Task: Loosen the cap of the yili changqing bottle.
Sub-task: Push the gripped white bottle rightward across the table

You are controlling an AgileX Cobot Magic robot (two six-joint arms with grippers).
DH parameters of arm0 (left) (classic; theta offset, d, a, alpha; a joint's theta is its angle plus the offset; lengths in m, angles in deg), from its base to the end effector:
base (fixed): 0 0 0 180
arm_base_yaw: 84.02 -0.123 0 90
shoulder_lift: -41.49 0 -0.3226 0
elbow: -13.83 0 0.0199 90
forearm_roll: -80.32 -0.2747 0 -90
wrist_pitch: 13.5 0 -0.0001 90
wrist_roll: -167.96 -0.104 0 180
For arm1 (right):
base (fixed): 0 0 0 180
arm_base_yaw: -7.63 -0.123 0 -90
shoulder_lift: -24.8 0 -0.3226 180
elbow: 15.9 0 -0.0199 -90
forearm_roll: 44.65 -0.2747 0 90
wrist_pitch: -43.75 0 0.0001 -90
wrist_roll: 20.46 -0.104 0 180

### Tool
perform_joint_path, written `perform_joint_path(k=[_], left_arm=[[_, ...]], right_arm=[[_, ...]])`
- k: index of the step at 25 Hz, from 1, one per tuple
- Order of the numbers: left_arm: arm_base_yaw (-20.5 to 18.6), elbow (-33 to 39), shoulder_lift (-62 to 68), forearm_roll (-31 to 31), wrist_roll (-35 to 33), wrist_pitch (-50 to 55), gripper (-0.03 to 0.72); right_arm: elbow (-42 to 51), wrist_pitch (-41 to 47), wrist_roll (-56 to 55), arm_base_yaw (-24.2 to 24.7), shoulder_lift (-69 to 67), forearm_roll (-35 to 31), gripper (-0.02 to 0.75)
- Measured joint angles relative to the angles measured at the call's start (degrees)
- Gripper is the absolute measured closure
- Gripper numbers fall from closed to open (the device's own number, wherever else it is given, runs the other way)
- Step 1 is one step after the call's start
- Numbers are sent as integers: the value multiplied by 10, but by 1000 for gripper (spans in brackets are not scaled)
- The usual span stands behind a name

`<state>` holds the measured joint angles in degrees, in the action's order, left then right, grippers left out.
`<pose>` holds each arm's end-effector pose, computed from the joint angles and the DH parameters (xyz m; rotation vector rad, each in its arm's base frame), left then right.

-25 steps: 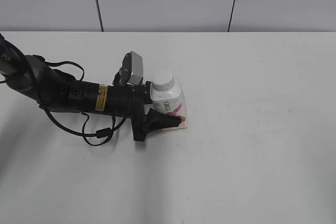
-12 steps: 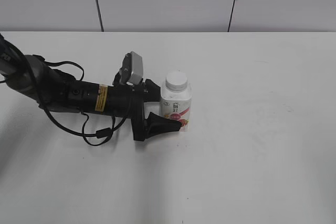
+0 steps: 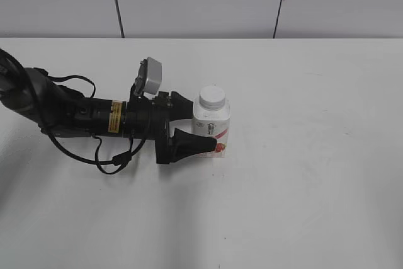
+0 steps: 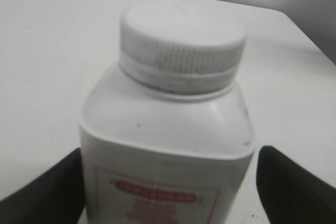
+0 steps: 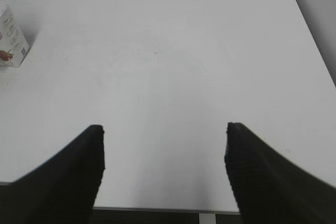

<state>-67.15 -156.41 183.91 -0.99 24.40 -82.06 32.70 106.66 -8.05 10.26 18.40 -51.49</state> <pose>0.3858 -0.2170 0.0592 1.3030 1.5209 -1.1525 -0.0150 0.0117 0.2846 -0.1848 2.0438 -0.0201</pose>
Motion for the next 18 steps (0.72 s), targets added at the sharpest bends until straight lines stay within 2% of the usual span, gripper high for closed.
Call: perform_joint_path(k=[10, 18], left_arm=[[-13, 7, 5, 1, -9, -4, 101], [-13, -6, 14, -22, -12, -4, 101]], right_arm=[[0, 0, 0, 0, 0, 0, 173], [0, 0, 0, 0, 0, 0, 173]])
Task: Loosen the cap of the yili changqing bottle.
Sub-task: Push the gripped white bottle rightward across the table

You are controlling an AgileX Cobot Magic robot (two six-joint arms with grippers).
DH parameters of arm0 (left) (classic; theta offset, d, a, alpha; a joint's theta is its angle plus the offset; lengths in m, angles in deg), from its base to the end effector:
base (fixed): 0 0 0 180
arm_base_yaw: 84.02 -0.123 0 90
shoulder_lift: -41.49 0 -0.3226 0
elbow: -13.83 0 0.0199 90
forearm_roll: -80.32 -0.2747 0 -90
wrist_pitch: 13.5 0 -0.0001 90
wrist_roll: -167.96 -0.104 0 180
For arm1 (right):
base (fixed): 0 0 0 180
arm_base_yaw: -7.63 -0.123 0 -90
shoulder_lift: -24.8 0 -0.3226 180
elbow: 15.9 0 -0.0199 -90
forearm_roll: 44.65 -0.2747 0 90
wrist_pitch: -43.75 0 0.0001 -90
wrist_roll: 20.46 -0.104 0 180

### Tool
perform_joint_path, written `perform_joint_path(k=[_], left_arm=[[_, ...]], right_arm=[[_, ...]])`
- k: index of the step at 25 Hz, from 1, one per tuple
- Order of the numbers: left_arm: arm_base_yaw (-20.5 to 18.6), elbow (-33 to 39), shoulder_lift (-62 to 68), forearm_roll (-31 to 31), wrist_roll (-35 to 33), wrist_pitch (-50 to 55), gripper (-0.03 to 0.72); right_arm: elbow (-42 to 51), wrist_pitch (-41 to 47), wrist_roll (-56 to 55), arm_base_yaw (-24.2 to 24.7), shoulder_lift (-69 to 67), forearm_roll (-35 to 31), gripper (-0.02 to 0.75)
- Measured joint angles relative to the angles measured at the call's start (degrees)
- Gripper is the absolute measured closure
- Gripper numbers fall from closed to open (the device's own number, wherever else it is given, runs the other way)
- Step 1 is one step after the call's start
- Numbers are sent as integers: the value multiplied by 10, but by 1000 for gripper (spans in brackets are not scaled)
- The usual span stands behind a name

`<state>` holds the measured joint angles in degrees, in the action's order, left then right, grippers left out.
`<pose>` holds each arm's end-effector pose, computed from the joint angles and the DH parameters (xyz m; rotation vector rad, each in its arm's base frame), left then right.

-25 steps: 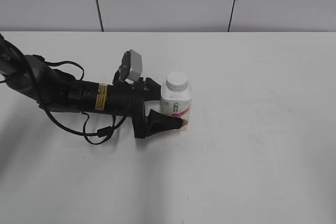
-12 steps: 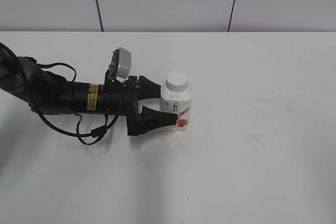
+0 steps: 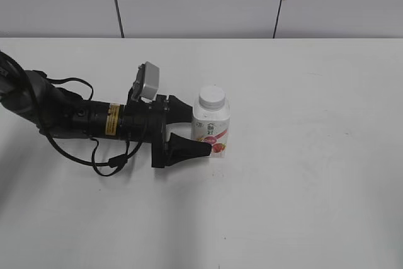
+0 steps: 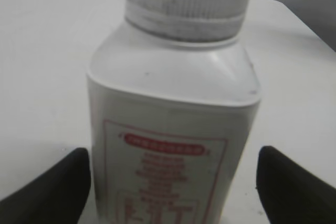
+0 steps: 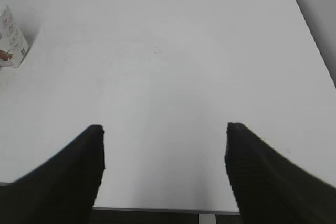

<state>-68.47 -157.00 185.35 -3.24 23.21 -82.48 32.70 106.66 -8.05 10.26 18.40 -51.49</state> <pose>0.3879 -0.2080 0.0491 1.3355 1.5149 -1.1479 -0.0150 0.0117 0.2846 -0.1848 2.0438 -0.0201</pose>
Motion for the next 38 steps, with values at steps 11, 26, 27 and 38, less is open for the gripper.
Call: perform_joint_path(k=[11, 26, 27, 38], left_arm=[[9, -32, 21, -17, 12, -1, 101], [17, -46, 21, -24, 18, -1, 104], [17, -46, 21, -25, 18, -1, 110], [17, -46, 21, -25, 18, 2, 271]], right_arm=[[0, 0, 0, 0, 0, 0, 173], [0, 0, 0, 0, 0, 0, 173], [0, 0, 0, 0, 0, 0, 173], [0, 0, 0, 0, 0, 0, 173]])
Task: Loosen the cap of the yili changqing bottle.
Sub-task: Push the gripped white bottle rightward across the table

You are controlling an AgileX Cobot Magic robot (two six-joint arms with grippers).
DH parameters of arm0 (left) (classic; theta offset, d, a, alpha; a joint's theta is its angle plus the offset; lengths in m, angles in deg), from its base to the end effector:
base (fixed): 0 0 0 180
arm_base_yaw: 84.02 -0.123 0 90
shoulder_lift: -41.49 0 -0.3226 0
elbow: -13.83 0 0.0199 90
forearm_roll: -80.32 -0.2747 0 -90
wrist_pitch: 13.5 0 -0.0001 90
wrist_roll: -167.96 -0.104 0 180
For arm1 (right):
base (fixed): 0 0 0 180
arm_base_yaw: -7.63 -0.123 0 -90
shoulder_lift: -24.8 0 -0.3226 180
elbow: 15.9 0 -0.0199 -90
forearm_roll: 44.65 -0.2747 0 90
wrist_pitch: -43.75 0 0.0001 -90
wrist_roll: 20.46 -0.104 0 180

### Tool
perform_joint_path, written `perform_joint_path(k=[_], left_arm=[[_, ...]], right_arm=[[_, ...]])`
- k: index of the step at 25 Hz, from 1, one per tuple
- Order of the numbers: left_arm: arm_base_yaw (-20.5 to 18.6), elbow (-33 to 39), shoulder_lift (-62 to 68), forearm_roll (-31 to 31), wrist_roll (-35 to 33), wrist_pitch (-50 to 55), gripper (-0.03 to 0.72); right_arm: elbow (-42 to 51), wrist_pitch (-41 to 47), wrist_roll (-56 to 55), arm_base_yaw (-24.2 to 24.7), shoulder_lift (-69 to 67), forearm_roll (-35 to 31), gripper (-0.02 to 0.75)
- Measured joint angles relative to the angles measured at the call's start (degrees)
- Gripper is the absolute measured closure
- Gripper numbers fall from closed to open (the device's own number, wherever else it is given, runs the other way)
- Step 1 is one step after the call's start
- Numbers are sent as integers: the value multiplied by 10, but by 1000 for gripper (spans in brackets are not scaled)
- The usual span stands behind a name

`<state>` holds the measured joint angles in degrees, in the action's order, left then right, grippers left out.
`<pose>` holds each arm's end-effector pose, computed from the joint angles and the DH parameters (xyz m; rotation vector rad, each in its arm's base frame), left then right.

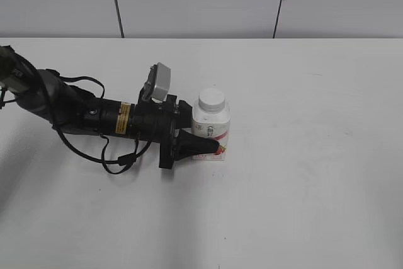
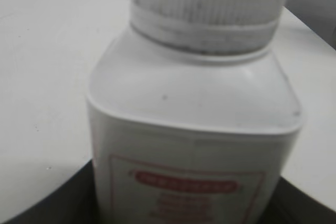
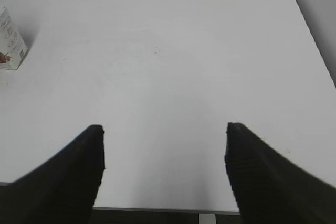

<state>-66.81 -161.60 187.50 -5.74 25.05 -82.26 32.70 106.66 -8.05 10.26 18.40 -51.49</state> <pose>0.3956 -0.2237 0.0442 1.4007 1.4826 -1.1619 -0.0150 0.0117 0.2846 -0.1848 2.0438 -0.0201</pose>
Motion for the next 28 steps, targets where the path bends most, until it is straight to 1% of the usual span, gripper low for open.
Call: perform_joint_path(k=[28], left_arm=[[-2, 0, 0, -3, 0, -2, 276]], right_arm=[[0, 0, 0, 0, 0, 0, 173]])
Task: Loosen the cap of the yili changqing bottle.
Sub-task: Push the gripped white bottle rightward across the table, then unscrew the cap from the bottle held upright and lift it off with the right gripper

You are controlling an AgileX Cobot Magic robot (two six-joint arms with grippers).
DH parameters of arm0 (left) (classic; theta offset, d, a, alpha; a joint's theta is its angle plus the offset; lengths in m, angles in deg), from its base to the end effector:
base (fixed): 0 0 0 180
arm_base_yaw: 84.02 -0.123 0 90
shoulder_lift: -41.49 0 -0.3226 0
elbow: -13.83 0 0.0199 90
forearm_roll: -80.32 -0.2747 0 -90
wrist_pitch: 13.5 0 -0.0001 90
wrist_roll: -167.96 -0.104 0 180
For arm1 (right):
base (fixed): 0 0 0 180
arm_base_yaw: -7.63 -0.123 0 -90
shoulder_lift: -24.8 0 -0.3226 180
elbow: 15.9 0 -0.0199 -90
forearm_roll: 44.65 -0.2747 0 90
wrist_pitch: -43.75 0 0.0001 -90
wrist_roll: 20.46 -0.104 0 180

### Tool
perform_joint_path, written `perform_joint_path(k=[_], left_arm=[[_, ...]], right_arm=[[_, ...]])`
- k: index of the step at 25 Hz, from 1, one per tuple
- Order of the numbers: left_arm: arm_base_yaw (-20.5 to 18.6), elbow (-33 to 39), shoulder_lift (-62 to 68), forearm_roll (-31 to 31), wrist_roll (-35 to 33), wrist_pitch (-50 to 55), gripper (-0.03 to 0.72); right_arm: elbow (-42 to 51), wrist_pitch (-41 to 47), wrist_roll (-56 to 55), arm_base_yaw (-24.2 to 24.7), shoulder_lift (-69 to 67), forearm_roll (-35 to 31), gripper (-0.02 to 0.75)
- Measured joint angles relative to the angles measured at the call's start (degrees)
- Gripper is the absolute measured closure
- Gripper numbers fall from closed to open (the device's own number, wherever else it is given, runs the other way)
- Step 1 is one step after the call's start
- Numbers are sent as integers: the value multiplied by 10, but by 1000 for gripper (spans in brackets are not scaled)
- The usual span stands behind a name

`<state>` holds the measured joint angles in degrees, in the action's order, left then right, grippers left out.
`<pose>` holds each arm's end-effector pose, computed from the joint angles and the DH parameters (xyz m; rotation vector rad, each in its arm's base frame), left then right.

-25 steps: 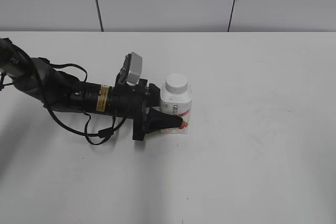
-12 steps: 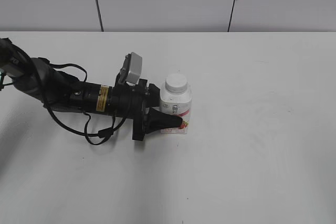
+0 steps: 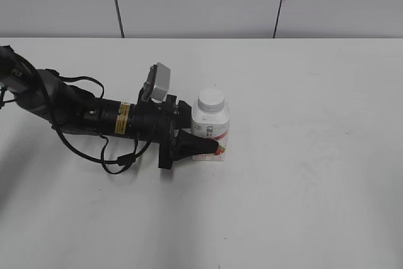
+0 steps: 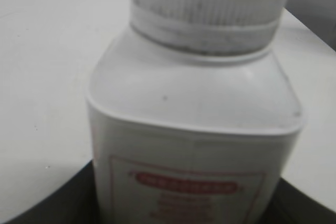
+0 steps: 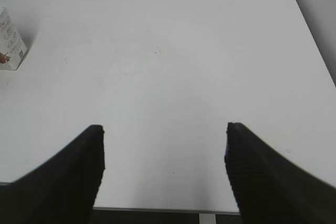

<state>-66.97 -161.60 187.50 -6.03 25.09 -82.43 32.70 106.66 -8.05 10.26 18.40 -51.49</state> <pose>0.3957 -0.2226 0.0442 1.4030 1.4813 -1.1642 -0.0150 0.0117 0.2846 -0.1848 2.0438 -0.0201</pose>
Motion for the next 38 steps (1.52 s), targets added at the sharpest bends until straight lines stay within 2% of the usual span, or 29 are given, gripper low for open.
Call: perform_joint_path(k=[9, 14, 23, 30, 38], left_arm=[[0, 0, 0, 0, 0, -1, 276], [0, 0, 0, 0, 1, -1, 276], [0, 0, 0, 1, 1, -1, 277], [0, 0, 0, 1, 1, -1, 277], [0, 0, 0, 1, 1, -1, 277]], right_arm=[[0, 0, -2, 0, 0, 6, 173], [-1, -10, -41, 0, -2, 5, 173], [-11, -35, -48, 0, -110, -26, 177], [-81, -41, -46, 0, -257, -29, 279], [-197, 1, -47, 0, -421, -49, 289]])
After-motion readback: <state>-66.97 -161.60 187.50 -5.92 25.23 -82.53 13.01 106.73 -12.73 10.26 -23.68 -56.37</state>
